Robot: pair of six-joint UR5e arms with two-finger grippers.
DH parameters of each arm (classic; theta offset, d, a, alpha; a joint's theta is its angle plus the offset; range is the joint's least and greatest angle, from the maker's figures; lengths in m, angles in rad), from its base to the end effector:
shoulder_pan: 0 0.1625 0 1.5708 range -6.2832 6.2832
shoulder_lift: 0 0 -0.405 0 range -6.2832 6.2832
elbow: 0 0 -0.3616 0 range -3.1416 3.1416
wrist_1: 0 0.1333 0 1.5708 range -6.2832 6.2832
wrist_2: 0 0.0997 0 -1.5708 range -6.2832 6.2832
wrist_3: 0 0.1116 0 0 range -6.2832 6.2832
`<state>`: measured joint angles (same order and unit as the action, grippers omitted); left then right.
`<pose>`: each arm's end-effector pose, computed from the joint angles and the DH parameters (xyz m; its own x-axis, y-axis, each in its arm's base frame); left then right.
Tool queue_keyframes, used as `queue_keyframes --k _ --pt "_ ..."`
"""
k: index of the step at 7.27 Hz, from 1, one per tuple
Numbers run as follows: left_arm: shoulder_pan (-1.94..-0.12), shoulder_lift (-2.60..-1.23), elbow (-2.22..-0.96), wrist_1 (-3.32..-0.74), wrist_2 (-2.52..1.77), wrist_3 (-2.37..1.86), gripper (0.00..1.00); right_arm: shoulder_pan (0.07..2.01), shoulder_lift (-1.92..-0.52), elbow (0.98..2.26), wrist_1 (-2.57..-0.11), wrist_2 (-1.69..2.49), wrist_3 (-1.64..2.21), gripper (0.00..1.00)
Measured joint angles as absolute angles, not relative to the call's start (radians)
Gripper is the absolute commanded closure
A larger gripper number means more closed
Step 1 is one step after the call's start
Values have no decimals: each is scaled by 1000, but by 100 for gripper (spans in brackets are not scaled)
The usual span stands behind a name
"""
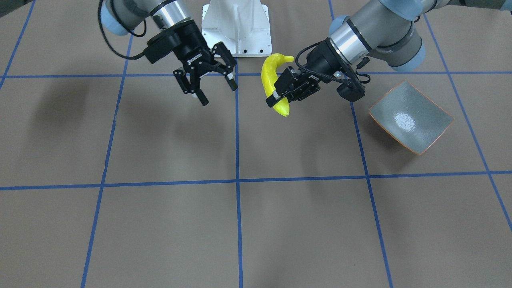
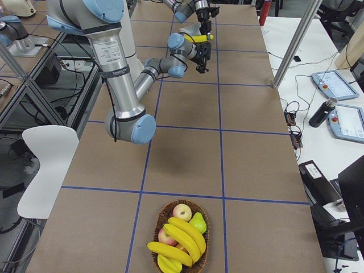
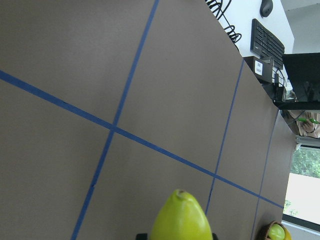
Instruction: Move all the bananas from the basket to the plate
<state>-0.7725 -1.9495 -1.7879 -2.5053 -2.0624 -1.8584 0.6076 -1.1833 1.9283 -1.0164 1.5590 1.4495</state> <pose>0.3386 -0.4426 0.2402 -0.0509 -0.2995 -0.9527 0.2743 0.9131 -0.3017 -0.3772 -0.4263 0.2262 0.2887 0.0534 0.9559 -0.5493 0.8270 0.1197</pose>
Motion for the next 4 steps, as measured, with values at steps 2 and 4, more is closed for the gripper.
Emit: queue_keyframes --k 2,4 --pt "-793 -1790 -1818 -2505 -2063 -1730 100 766 -1254 1927 -1136 1738 1270 0" --pt "-810 -1642 -1821 -2506 -2062 -1584 100 927 -1388 1925 -1159 1911 1016 0"
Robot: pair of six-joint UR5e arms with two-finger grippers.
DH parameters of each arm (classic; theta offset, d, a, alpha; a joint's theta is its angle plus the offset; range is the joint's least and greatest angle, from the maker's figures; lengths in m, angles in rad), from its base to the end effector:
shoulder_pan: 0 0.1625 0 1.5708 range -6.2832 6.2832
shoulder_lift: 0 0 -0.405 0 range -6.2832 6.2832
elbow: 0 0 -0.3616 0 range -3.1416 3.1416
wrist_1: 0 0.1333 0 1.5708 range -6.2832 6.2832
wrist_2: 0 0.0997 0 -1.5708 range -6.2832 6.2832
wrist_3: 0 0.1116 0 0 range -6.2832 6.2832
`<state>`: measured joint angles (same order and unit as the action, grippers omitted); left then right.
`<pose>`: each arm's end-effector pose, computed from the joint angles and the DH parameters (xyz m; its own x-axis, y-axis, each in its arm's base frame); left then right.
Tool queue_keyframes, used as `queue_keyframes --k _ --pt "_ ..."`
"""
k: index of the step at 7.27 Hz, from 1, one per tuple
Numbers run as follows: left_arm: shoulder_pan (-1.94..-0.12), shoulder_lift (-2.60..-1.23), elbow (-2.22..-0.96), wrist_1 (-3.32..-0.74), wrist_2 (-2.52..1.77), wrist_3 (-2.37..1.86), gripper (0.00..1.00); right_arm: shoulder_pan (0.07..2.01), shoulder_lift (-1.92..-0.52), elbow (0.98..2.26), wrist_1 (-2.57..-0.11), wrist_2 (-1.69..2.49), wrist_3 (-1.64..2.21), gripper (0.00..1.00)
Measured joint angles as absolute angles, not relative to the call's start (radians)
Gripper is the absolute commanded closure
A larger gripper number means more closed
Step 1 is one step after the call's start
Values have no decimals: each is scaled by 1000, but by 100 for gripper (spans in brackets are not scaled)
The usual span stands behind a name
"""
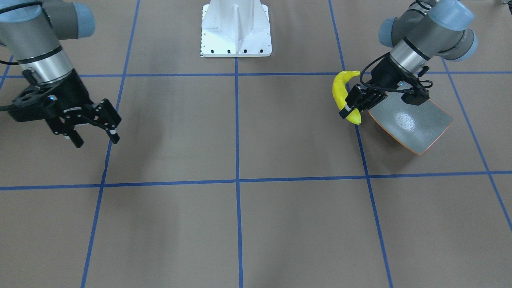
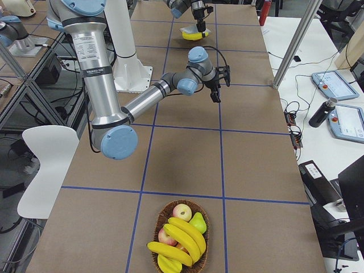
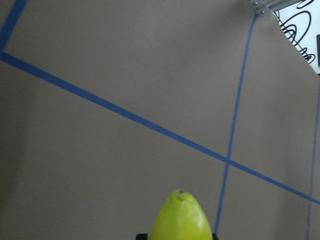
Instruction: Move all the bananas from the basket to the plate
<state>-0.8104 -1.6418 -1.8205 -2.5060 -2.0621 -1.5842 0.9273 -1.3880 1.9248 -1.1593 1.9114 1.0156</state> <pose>0.2836 -0.4152 0.3882 0.2090 -0.2369 -0.9488 0.3325 0.9296 -0.1588 -0.2400 -0.4800 0.3562 0.6089 -0.0162 0.7931 -0.3180 0.9110 0.2627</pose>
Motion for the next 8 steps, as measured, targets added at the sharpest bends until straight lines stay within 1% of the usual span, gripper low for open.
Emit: queue_keyframes --k 2,5,6,7,8 --pt "-834 -1562 -1794 -2506 -2056 -1470 100 1089 -1509 1891 -1156 2060 714 0" --pt "-899 -1542 -1685 -2506 -2054 -1264 100 1273 -1615 1825 -1154 2198 367 0" --pt "-914 -1542 -1658 -2506 -2054 -1224 62 1325 -1638 1802 -1153 2235 278 0" --pt "-920 -1543 -1640 -2507 -2053 -1205 41 1376 -1652 1769 -1153 2266 191 0" --pt "-922 -1543 -1630 -2515 -2052 -1198 29 1420 -1659 1733 -1152 2291 113 0"
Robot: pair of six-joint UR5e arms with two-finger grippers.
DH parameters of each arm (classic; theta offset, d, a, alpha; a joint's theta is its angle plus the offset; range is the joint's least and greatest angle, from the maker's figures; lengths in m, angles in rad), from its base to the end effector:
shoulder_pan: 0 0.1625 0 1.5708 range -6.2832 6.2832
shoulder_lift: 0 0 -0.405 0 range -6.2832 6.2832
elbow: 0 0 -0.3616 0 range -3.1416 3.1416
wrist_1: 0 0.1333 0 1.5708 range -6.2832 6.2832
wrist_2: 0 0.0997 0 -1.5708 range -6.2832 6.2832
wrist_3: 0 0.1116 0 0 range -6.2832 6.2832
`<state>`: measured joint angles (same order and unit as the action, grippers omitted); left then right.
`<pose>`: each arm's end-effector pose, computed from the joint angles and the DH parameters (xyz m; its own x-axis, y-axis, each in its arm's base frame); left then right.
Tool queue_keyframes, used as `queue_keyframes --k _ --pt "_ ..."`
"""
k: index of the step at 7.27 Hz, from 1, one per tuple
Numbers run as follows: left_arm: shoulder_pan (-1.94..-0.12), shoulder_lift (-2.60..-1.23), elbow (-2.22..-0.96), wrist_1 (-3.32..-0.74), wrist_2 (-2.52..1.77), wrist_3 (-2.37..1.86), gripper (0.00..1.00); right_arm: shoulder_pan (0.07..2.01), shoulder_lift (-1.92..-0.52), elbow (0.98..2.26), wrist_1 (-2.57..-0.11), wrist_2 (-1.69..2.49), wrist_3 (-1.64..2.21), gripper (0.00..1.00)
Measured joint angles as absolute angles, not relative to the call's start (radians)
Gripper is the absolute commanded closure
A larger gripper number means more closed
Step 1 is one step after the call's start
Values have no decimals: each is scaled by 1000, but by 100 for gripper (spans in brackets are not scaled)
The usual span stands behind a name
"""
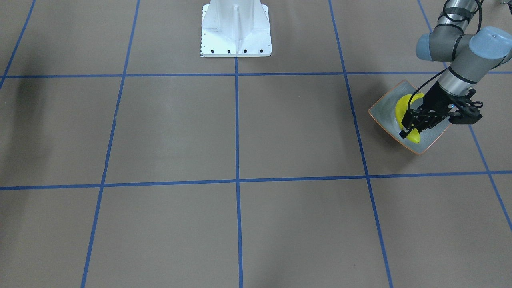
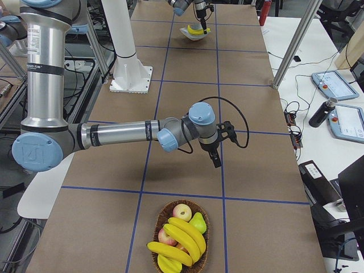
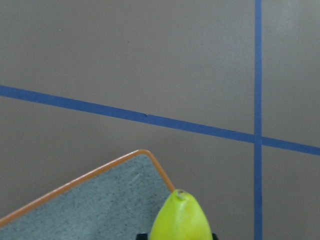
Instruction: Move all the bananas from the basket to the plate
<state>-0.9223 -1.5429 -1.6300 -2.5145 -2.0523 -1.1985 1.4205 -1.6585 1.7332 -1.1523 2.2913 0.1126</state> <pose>0.2297 -0.4382 0.5290 0.4885 -0.1107 -0.8655 0.3190 0.9459 0.0590 -0.0088 -0.4565 0.5656 0.7066 -0.3208 0.6306 0.0528 0.9127 0.4051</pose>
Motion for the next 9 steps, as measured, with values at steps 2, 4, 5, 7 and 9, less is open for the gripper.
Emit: queue_keyframes --k 2,4,5,7,9 --pt "-925 -1544 -1621 -2533 -2051 -1191 0 1508 -1671 1650 -1152 2340 -52 0" --pt "-960 -1549 -1626 -2548 -2063 -1180 0 1585 -1688 1597 -1152 2390 -175 0" --pt "-1011 -1561 -1633 -2546 -2107 -1178 0 1626 -1701 1576 -1154 2400 -230 0" --pt "-1142 -1607 -1654 -2541 -2251 -1177 0 1704 -1716 1495 -1155 2401 -378 0" --pt "-1185 -1625 -1695 -2543 -2301 -1176 0 1768 -1719 1398 -1156 2394 -511 0"
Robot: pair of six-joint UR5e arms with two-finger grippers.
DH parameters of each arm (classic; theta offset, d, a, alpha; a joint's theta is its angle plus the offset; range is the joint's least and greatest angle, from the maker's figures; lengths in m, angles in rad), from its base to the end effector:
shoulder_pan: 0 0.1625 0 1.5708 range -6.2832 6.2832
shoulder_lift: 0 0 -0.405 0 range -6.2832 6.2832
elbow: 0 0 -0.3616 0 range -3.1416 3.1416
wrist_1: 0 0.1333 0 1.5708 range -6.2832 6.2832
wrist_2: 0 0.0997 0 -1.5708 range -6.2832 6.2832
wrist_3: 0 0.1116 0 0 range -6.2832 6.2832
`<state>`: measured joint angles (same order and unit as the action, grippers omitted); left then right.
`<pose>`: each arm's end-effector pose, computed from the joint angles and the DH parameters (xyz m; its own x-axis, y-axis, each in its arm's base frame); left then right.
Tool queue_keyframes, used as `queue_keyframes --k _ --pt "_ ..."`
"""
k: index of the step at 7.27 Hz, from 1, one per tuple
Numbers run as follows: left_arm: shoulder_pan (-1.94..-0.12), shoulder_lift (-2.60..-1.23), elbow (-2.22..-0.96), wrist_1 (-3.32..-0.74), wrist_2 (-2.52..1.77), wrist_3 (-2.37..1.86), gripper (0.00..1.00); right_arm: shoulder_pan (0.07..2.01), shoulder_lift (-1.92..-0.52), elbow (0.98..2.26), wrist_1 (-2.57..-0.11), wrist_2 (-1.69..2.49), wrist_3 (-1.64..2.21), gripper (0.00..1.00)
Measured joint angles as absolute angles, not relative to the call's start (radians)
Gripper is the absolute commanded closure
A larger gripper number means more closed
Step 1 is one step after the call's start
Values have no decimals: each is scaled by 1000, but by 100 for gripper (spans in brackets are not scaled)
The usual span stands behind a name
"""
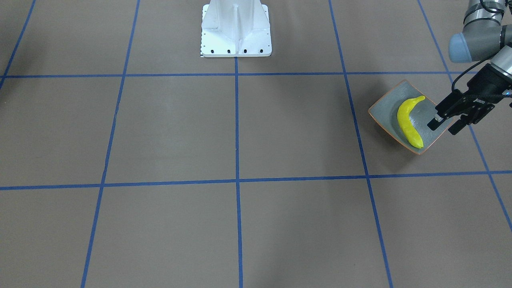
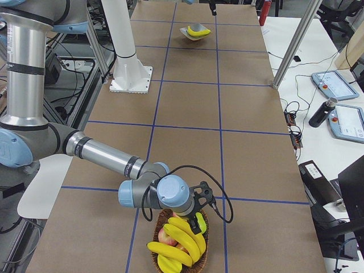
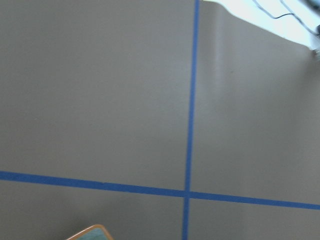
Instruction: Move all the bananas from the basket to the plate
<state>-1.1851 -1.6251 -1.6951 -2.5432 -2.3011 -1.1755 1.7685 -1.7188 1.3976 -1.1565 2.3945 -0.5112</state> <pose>0.1315 -0.4802 0.4455 0.3191 -0.0232 -0.9474 0.3665 0.9250 0.1007 0.1270 -0.3720 0.7435 0.6885 -0.4195 0.5916 0.1620 0.8840 0.4384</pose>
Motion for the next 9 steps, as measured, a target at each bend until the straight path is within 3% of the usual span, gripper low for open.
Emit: queue_keyframes --k 3,7,9 --pt "-1188 -1633 -1705 -2547 -2307 -1175 0 1823 -1723 1290 -1157 2393 -447 5" --pt "-1185 -1630 -1710 -2553 -2290 -1175 0 1823 -1729 1322 -1111 2383 3 6" --pt "-1184 -1630 -1710 -2560 -2286 -1175 0 1790 -1786 1325 -959 2376 152 6"
